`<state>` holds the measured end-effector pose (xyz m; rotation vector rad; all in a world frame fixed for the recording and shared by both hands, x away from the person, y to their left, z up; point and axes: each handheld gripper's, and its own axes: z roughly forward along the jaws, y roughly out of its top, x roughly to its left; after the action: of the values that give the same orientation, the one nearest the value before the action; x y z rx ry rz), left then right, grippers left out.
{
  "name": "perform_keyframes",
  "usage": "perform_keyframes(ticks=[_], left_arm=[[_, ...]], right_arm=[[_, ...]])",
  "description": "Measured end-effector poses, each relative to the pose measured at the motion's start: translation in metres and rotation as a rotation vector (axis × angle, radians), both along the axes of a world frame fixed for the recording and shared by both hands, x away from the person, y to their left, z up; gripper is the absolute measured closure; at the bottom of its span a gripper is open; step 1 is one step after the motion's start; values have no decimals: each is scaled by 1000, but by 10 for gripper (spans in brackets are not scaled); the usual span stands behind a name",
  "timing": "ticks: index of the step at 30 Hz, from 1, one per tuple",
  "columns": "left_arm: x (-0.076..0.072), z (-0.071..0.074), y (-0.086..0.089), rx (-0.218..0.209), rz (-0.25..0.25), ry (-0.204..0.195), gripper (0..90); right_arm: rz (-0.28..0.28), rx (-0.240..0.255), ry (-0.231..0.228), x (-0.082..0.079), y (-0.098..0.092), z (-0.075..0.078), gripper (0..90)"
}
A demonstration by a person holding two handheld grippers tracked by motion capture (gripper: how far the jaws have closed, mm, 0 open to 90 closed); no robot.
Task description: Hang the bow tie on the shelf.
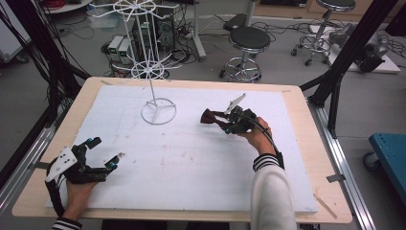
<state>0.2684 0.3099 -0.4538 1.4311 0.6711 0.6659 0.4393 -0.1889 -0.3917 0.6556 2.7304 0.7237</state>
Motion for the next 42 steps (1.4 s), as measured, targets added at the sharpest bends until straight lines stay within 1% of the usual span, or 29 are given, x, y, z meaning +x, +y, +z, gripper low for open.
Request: perform_keyframes(ticks=[1,3,4,6,8,9,10,11,13,14,15,16,19,21,22,24,25,26,28,29,31,32,33,34,35,36,38,41,42], left_arm=[[0,0,0,-9,1,2,17],[1,1,1,-11,-2,16,17],[1,1,1,-11,-2,22,17],[2,2,2,7,-7,29,17],[2,3,3,-5,-11,29,17],[2,3,3,-8,-11,30,17],[3,4,3,-1,-14,34,17],[3,6,3,12,-19,46,17],[4,9,3,21,-29,47,17],[4,12,3,16,-36,48,17],[6,18,2,16,-46,48,17],[6,18,2,16,-46,48,17],[9,27,-1,11,-76,57,17],[10,33,-3,5,-88,50,17],[12,36,-4,12,-94,54,17],[13,41,-6,27,-105,56,17],[15,43,-7,37,-113,57,17],[16,46,-8,41,-121,62,17],[18,53,-11,62,-149,71,17],[19,55,-12,66,-158,71,17],[21,61,-15,78,-180,75,17],[23,67,-19,90,-199,79,17],[23,67,-19,90,-199,79,17],[24,70,-22,101,-209,78,17],[25,73,-24,106,-221,79,17],[27,77,-28,122,-235,81,17],[28,82,-32,139,-249,79,17],[31,91,-39,148,-280,83,17],[32,95,-41,153,-292,85,17]], right_arm=[[1,7,-5,-1,0,1,787],[8,21,-11,-3,-1,5,787],[8,21,-11,-3,-1,5,787],[14,35,-22,-8,-2,10,787],[25,59,-20,-10,-3,13,786],[25,59,-20,-10,-3,13,786],[25,63,-30,-12,-3,15,786],[33,82,-32,-15,-4,19,787],[35,85,-40,-16,-5,21,787],[45,101,-47,-19,-6,25,787],[43,108,-53,-22,-6,27,787],[50,116,-58,-24,-6,28,787],[62,128,-63,-28,-7,31,787],[73,154,-75,-34,-8,34,787],[73,154,-75,-34,-8,34,787],[88,177,-86,-40,-9,36,787],[88,177,-86,-40,-9,36,787],[99,185,-87,-43,-9,38,787],[102,192,-90,-45,-10,39,787],[111,217,-96,-49,-11,41,786],[114,218,-102,-51,-12,42,787],[127,229,-110,-55,-12,43,787],[127,229,-110,-55,-12,43,787],[136,241,-111,-59,-11,45,787],[146,247,-121,-61,-10,47,787],[146,247,-121,-61,-10,47,787],[171,273,-129,-66,-7,51,787],[181,283,-136,-69,-5,53,787],[194,291,-145,-72,-4,55,787]])
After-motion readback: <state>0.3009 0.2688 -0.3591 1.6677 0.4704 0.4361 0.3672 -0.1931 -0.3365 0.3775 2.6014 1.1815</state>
